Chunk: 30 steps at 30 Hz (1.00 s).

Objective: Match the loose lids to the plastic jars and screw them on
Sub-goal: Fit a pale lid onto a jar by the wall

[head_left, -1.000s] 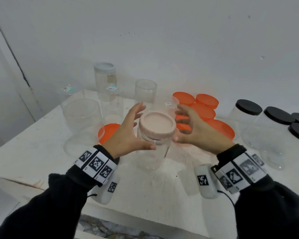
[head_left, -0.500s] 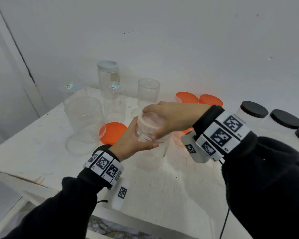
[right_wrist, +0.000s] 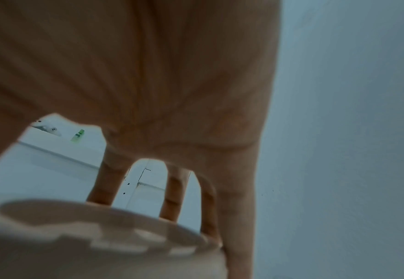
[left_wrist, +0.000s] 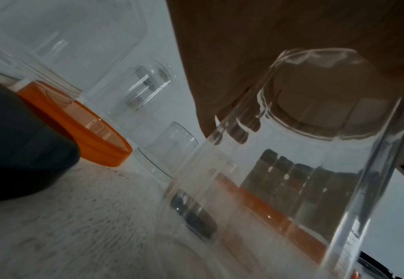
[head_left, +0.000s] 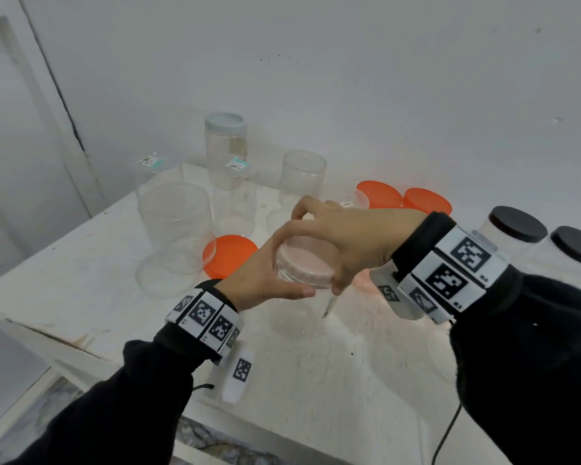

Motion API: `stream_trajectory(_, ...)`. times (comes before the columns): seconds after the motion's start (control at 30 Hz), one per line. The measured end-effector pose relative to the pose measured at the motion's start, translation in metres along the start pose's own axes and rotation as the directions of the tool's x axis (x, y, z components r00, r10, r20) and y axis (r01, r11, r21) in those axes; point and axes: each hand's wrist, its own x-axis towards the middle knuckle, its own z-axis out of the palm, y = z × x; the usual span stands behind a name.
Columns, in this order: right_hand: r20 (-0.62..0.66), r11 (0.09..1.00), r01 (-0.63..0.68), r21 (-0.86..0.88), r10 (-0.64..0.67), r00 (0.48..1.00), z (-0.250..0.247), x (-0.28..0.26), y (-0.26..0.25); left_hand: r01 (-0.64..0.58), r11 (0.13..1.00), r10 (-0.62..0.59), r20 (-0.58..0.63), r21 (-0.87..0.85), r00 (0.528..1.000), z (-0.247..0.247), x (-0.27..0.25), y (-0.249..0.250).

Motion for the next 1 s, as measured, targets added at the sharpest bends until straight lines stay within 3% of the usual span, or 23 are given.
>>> stream_trajectory(0.2,0.019,0.998,-0.035,-0.042,0.036,0.999,-0.002,-0.001,-0.002,0.003,0.999,-0.005,0.047,0.037,0.999,-0.003,0.001,-0.007)
stream_trajectory(0.4,-0.112,0.951,-0.271,-0.146,0.256,0.96,0.006,0.002,-0.012,0.068,0.994,-0.068,0.001,0.081,0.998,-0.001,0.005,-0.018)
stream_trajectory(0.47,-0.077,0.958,-0.26,-0.122,0.252,0.965,0.004,0.001,-0.01,0.074,0.993,-0.073,-0.011,0.087,0.997,-0.002,0.005,-0.019)
stream_trajectory(0.63,0.058,0.996,-0.089,-0.018,0.09,0.994,-0.009,-0.004,-0.004,0.071,0.99,-0.067,-0.03,0.125,0.997,-0.001,0.004,-0.018)
stream_trajectory(0.73,0.018,0.989,-0.143,0.032,0.143,0.99,-0.006,0.0,-0.004,0.07,0.991,-0.067,-0.03,0.115,0.997,0.0,0.004,-0.018)
stream_trajectory(0.83,-0.075,0.968,-0.246,-0.046,0.242,0.967,0.0,0.003,-0.009,0.067,0.993,-0.065,-0.017,0.092,0.998,0.0,0.004,-0.019)
stream_trajectory(0.9,-0.06,0.966,-0.256,-0.035,0.254,0.965,0.003,0.002,-0.008,0.061,0.994,-0.06,-0.015,0.09,0.998,0.0,0.003,-0.019)
stream_trajectory(1.0,0.022,0.985,-0.175,0.016,0.174,0.984,-0.002,-0.004,-0.006,0.043,0.994,-0.042,-0.02,0.105,0.999,0.0,0.005,-0.019)
